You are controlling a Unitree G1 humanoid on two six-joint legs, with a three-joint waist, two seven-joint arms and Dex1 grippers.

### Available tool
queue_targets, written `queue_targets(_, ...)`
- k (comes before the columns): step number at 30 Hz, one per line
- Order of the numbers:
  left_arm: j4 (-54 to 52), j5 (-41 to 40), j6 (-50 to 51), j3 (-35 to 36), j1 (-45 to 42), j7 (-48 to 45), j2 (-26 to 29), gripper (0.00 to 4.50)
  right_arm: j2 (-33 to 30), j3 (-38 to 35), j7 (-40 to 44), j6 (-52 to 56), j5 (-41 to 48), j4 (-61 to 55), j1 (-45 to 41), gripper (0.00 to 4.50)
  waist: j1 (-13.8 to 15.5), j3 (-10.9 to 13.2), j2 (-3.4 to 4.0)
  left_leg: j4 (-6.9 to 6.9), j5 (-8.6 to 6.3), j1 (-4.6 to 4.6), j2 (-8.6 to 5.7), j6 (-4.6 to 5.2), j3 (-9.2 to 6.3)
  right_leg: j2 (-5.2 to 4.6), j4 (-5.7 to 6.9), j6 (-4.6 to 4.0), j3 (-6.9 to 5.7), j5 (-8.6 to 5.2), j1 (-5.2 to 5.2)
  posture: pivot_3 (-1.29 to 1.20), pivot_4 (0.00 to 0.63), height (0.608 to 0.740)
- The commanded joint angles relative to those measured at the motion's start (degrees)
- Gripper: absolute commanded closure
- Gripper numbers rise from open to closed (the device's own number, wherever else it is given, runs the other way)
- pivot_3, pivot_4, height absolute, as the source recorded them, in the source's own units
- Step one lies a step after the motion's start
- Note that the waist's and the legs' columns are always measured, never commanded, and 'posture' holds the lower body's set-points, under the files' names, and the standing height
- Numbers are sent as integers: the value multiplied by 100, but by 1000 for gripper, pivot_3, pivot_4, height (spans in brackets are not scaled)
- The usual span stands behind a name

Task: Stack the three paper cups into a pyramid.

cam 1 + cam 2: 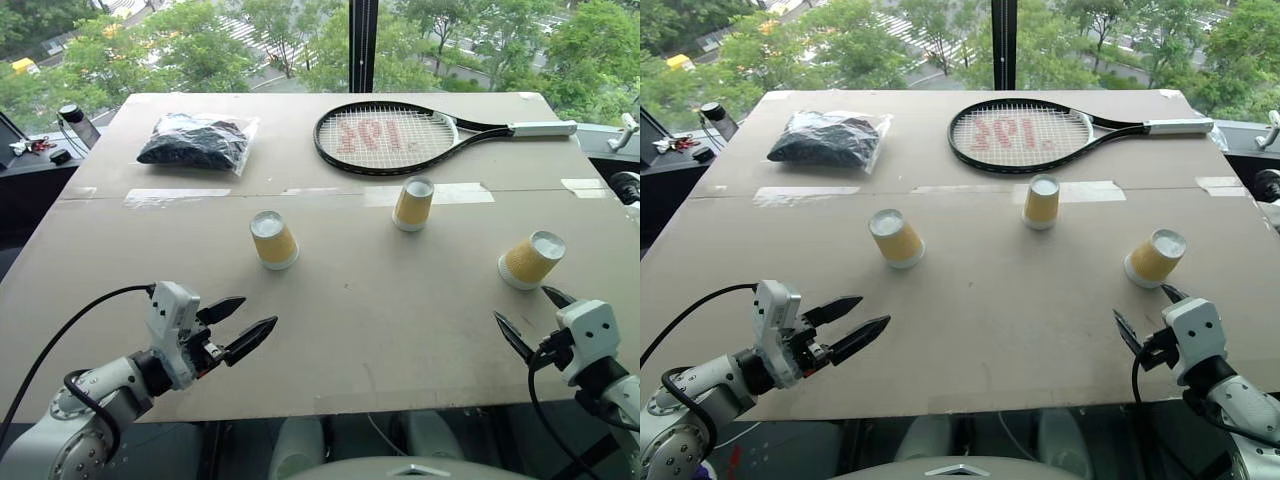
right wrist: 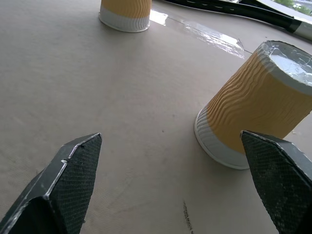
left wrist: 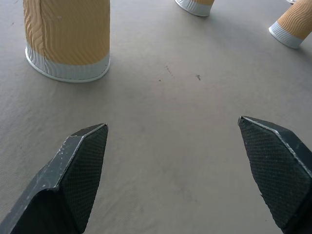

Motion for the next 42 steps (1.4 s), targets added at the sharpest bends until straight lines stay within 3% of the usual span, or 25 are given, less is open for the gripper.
queue_targets(1, -27, 59, -137, -5, -336, 59, -16, 98, 67, 110, -7, -395, -159, 181, -195, 0, 0, 0, 0, 0, 0, 0, 0, 0, 0, 0, 0, 0, 0, 0, 0, 0, 150, 740)
queue_targets(7, 2, 148, -60, -291, -1277, 353, -112, 98, 393, 771, -157, -585, -449, 385, -817, 0, -6, 5, -2, 6, 4, 3, -2, 1, -4, 3, 14, -3, 1, 2, 1, 0, 150, 740)
queue_targets(19, -15, 220, -309, -480, -1433, -168, -15, 98, 655, 1123, -317, -415, -368, -133, -897, 0, 0, 6, -3, 2, 16, -3, -1, -25, -5, 4, 7, 16, -5, 10, -2, 0, 150, 740)
queue_targets(30, 1247, 587, -218, -237, -2422, 179, 120, 98, -182, 1395, 1264, -581, 828, -835, -1110, 0, 9, 8, -10, 3, 16, 2, -2, -24, -8, 10, 16, 16, -5, 11, -1, 0, 150, 740)
queue_targets(42, 2450, 1342, -461, -1076, -3559, -20, 12, 98, -185, 1637, 1033, -547, 593, -1005, -1097, 0, 46, 9, -25, 7, 17, -3, -4, -25, -8, 11, 13, 17, -9, 11, -2, 0, 150, 740)
